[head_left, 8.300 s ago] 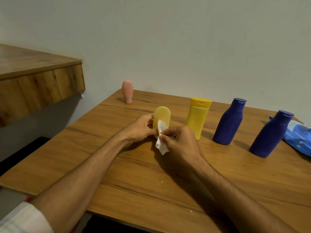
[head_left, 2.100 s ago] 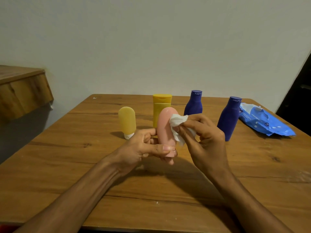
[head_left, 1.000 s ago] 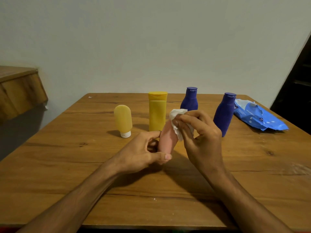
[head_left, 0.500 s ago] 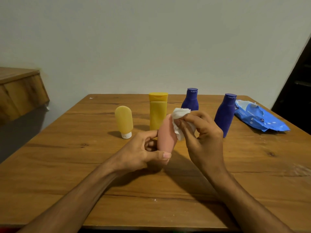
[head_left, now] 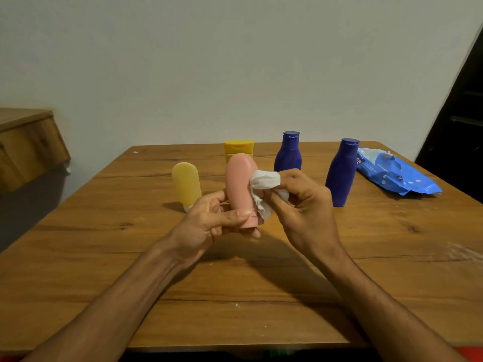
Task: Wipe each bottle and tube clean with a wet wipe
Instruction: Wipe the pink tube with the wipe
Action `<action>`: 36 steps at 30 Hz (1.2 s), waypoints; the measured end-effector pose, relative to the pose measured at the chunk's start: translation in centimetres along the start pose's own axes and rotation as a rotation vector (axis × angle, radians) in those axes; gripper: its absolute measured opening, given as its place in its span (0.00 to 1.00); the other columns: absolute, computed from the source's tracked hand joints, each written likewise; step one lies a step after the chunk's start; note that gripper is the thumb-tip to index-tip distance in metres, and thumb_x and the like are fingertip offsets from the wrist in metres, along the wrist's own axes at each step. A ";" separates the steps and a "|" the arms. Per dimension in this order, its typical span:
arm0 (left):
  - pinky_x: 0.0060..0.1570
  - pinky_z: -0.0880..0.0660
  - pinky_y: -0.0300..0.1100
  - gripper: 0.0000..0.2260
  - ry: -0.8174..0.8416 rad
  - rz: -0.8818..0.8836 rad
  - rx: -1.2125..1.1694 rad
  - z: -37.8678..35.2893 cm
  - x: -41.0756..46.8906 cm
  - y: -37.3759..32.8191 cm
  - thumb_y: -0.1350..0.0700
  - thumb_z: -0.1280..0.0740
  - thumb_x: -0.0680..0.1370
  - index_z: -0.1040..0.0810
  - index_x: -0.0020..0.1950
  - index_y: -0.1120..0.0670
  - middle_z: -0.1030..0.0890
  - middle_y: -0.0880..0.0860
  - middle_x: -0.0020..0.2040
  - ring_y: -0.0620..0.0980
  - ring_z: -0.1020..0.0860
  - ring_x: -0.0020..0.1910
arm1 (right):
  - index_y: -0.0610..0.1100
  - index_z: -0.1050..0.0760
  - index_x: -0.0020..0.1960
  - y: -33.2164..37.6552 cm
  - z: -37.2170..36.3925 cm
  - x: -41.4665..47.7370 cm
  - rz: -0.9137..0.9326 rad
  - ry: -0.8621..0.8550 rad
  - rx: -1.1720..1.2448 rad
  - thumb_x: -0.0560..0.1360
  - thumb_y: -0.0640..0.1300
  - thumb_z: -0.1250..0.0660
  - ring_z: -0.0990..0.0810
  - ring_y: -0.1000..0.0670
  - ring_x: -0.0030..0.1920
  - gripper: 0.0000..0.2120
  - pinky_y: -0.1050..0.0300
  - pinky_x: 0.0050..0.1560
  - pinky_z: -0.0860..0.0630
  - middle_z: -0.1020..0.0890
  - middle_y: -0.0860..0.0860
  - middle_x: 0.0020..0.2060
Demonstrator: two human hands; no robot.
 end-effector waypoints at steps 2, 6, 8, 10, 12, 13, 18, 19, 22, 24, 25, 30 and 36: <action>0.53 0.21 0.50 0.25 0.061 0.003 0.073 -0.4 -0.2 0.1 0.56 0.26 0.68 0.26 0.63 0.60 0.16 0.61 0.49 0.58 0.17 0.44 | 0.42 0.20 0.54 0.0 0.7 0.1 -0.012 -0.058 0.010 0.73 0.43 0.33 0.20 0.51 0.50 0.10 0.51 0.46 0.20 0.19 0.48 0.48; 0.51 0.20 0.49 0.22 0.007 -0.031 0.027 -0.3 -0.1 0.0 0.58 0.28 0.71 0.25 0.63 0.60 0.16 0.60 0.48 0.57 0.17 0.42 | 0.43 0.19 0.52 0.3 0.4 0.2 -0.032 -0.019 0.012 0.72 0.46 0.33 0.20 0.52 0.49 0.11 0.50 0.45 0.20 0.19 0.49 0.47; 0.50 0.19 0.48 0.21 -0.015 -0.033 0.005 0.0 -0.2 -0.3 0.59 0.30 0.71 0.25 0.63 0.60 0.16 0.59 0.48 0.56 0.17 0.41 | 0.43 0.19 0.53 0.6 -0.3 0.1 -0.025 0.072 -0.012 0.72 0.47 0.34 0.20 0.53 0.48 0.12 0.51 0.45 0.20 0.19 0.50 0.47; 0.52 0.21 0.50 0.23 0.049 -0.017 0.060 -0.1 -0.1 0.1 0.58 0.28 0.71 0.26 0.64 0.61 0.17 0.61 0.49 0.58 0.18 0.43 | 0.42 0.19 0.52 0.5 -0.1 0.2 -0.016 0.073 -0.020 0.72 0.47 0.34 0.20 0.53 0.48 0.12 0.52 0.44 0.20 0.19 0.50 0.47; 0.53 0.22 0.53 0.23 0.102 0.035 0.112 -0.1 -0.2 0.7 0.58 0.27 0.72 0.27 0.65 0.62 0.17 0.63 0.51 0.61 0.19 0.46 | 0.41 0.19 0.52 0.2 0.8 0.4 -0.020 -0.003 -0.018 0.73 0.44 0.32 0.20 0.53 0.48 0.10 0.52 0.45 0.20 0.19 0.49 0.47; 0.53 0.22 0.53 0.23 0.126 0.057 0.102 -0.2 -0.4 1.0 0.58 0.27 0.72 0.27 0.65 0.61 0.18 0.64 0.52 0.62 0.19 0.47 | 0.41 0.19 0.52 0.1 1.2 0.5 -0.022 -0.039 -0.014 0.73 0.41 0.31 0.20 0.52 0.49 0.09 0.53 0.45 0.20 0.19 0.49 0.47; 0.48 0.22 0.44 0.21 0.103 0.033 0.280 -0.7 0.5 0.8 0.60 0.28 0.73 0.27 0.64 0.63 0.18 0.61 0.51 0.59 0.19 0.47 | 0.41 0.19 0.52 -0.1 1.6 0.5 -0.012 -0.101 -0.023 0.73 0.37 0.30 0.20 0.53 0.49 0.08 0.58 0.47 0.21 0.19 0.48 0.47; 0.47 0.23 0.38 0.17 -0.005 0.005 0.448 -1.0 1.9 0.7 0.62 0.29 0.74 0.27 0.62 0.63 0.18 0.57 0.49 0.58 0.20 0.48 | 0.41 0.19 0.52 -0.1 1.5 0.4 -0.009 -0.105 -0.033 0.73 0.37 0.30 0.20 0.53 0.49 0.08 0.59 0.46 0.21 0.19 0.48 0.47; 0.46 0.26 0.33 0.11 -0.054 -0.105 0.634 -0.9 2.1 0.8 0.63 0.30 0.75 0.25 0.56 0.58 0.19 0.49 0.46 0.56 0.19 0.52 | 0.41 0.20 0.52 -0.1 1.5 0.4 0.007 -0.105 -0.059 0.74 0.37 0.31 0.21 0.53 0.48 0.08 0.61 0.46 0.22 0.20 0.48 0.47; 0.49 0.23 0.40 0.18 0.006 -0.039 0.531 -1.2 1.5 0.6 0.56 0.26 0.71 0.24 0.58 0.61 0.18 0.56 0.50 0.56 0.19 0.51 | 0.40 0.20 0.52 0.2 1.4 0.2 0.044 -0.097 -0.099 0.74 0.38 0.31 0.22 0.53 0.48 0.07 0.62 0.45 0.23 0.20 0.48 0.47; 0.49 0.21 0.45 0.23 0.076 -0.011 0.434 -0.7 0.5 0.6 0.52 0.25 0.68 0.24 0.59 0.60 0.18 0.57 0.50 0.56 0.19 0.50 | 0.40 0.20 0.52 0.5 1.2 0.1 0.070 -0.078 -0.124 0.74 0.39 0.31 0.22 0.52 0.48 0.08 0.62 0.44 0.23 0.20 0.47 0.47; 0.50 0.21 0.55 0.21 0.096 -0.060 0.405 -0.8 -0.1 -0.1 0.51 0.24 0.68 0.23 0.56 0.60 0.18 0.56 0.46 0.56 0.19 0.45 | 0.38 0.19 0.52 0.9 0.3 -0.4 0.149 -0.025 -0.225 0.72 0.38 0.29 0.22 0.53 0.47 0.09 0.66 0.46 0.25 0.20 0.46 0.47; 0.44 0.19 0.44 0.12 0.098 -0.132 0.581 -1.1 -0.1 -0.2 0.57 0.25 0.72 0.22 0.51 0.57 0.17 0.54 0.42 0.59 0.18 0.42 | 0.39 0.20 0.49 1.5 -0.3 -0.6 0.190 0.020 -0.256 0.73 0.43 0.34 0.25 0.56 0.48 0.10 0.68 0.48 0.26 0.22 0.47 0.48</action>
Point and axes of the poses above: each hand's wrist, its own x-axis towards the middle knuckle, its own z-axis out of the back of the hand, y = z × x, the point moved 8 cm from there along x, towards the middle knuckle
